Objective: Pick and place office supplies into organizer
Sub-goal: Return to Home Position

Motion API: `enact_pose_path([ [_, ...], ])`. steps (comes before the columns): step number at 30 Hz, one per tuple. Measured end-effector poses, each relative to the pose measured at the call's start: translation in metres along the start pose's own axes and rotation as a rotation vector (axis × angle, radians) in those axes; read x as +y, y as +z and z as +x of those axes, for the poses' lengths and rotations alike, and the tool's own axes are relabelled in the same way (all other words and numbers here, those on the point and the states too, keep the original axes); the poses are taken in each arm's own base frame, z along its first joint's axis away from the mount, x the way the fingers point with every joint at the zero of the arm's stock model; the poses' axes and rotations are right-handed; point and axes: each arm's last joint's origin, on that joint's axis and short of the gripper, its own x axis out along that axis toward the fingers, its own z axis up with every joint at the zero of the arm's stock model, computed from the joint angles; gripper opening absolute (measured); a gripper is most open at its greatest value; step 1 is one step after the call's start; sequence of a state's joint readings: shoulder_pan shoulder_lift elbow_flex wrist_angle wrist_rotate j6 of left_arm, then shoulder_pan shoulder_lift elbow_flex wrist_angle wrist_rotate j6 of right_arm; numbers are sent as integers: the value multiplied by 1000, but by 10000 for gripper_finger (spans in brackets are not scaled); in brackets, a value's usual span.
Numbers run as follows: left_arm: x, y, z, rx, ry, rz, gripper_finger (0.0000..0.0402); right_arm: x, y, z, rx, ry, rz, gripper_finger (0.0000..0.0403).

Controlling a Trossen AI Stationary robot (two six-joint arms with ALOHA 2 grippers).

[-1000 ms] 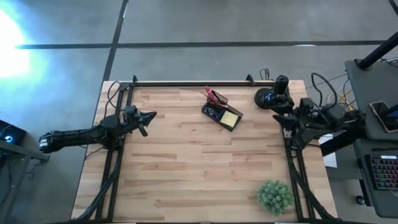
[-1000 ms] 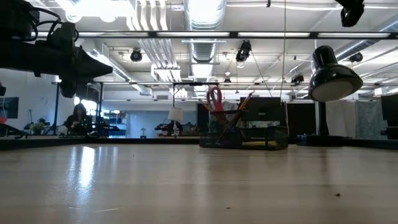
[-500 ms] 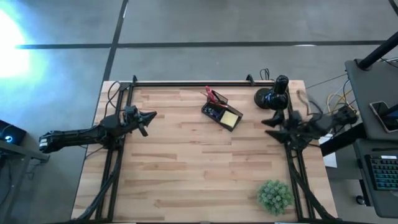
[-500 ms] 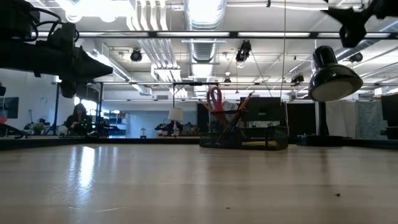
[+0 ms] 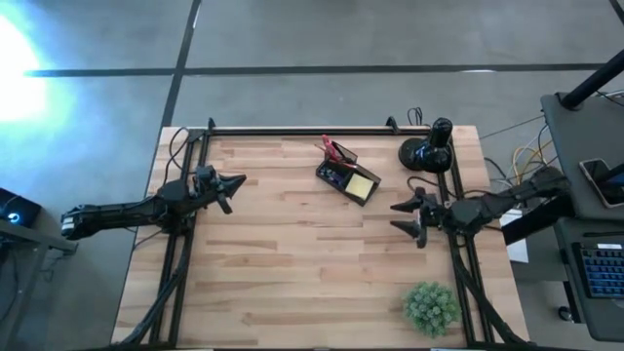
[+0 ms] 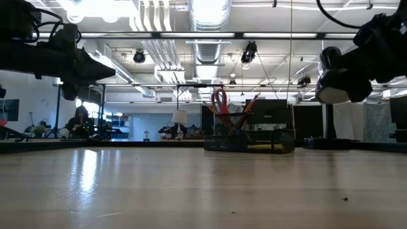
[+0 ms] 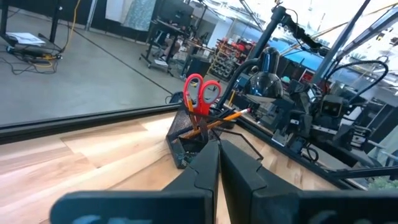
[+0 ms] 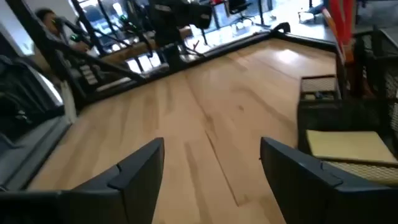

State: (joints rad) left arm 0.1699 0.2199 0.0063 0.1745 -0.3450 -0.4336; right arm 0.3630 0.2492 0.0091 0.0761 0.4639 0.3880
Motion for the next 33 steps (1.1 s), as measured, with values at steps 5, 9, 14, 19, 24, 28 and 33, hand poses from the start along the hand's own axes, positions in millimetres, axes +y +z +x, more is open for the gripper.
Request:
enact_pose_path([
  [5,0,0,0,1,1,0,0,-1,5,2,-34,0,24,260],
  [9,0,0,0,1,1,1,0,-5,4,3,-31,-32,24,259],
  [14,0,0,0,0,0,0,0,-25,19,-2,-174,-176,81,253],
  [19,0,0,0,1,1,1,0,-30,33,-12,-350,-230,132,252],
  [24,0,0,0,3,1,2,0,-26,38,-7,-374,-210,143,256],
  [28,0,-1,0,5,2,2,0,-25,34,-2,-330,-208,130,253],
  [33,0,-1,1,10,4,4,0,-26,30,0,-297,-221,119,249],
])
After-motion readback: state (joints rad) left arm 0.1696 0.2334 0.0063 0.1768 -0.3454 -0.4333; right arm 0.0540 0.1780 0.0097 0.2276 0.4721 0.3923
